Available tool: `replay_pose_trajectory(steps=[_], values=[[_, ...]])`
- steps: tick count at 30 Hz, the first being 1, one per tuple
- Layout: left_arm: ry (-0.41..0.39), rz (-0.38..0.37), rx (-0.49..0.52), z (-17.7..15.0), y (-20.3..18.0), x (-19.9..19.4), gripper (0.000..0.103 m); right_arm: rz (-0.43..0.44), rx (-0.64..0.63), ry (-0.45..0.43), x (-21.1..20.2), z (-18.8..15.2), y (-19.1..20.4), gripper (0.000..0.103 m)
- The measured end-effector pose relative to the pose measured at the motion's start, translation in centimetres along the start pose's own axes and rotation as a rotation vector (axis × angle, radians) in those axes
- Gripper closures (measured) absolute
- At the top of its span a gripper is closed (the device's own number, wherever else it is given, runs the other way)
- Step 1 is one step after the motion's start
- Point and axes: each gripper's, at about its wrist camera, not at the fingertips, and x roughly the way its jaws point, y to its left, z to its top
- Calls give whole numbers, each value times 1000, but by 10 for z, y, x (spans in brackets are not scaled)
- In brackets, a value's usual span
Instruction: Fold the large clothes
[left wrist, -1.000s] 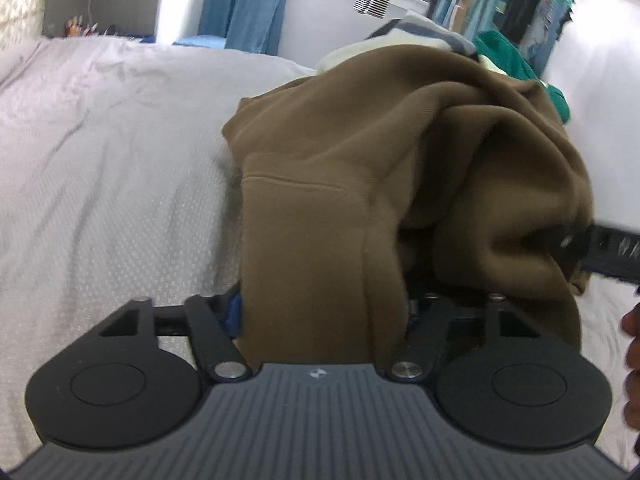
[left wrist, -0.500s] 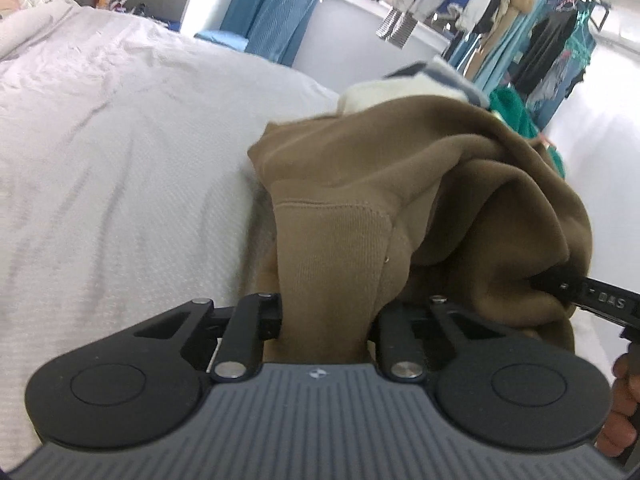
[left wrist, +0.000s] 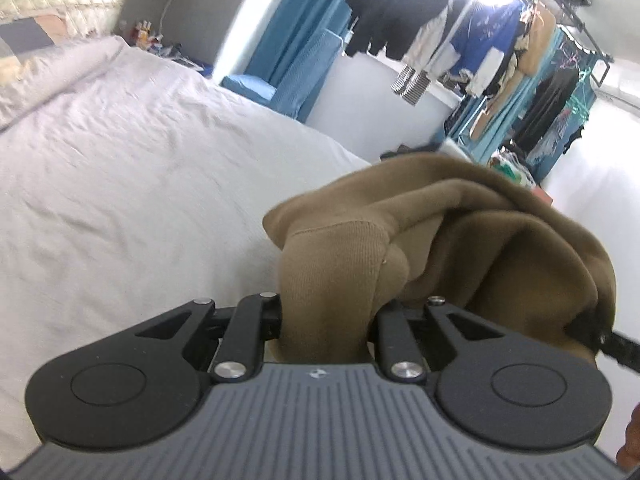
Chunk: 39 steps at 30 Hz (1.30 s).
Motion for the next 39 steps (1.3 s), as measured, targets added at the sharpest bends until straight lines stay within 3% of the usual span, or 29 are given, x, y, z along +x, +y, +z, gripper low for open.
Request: replay_pose_trajectory(steps=[3,6,11,17,26,32,39], values=[[-25,39,30,14,27,-22,84,64,8,-16,-12,-4,24,73],[-9,60,-17,14,69,-26,84,140,-10,-15,-13,-17,51,73],[38,52,-111,-25,132,-8,83,191,-50,4,6,-55,93,73],[75,73,13,-46,128,-5,80,157,-59,29,30,-88,115,72],[106,67,-44,-59,146,1,73,143,0,60,39,-95,115,70],[176,36,-117,-63,148,-10,71,152,-7,74,32,-102,115,66],[262,-10,-77,-66,136,-23,69,186,57,85,22,-105,97,64]])
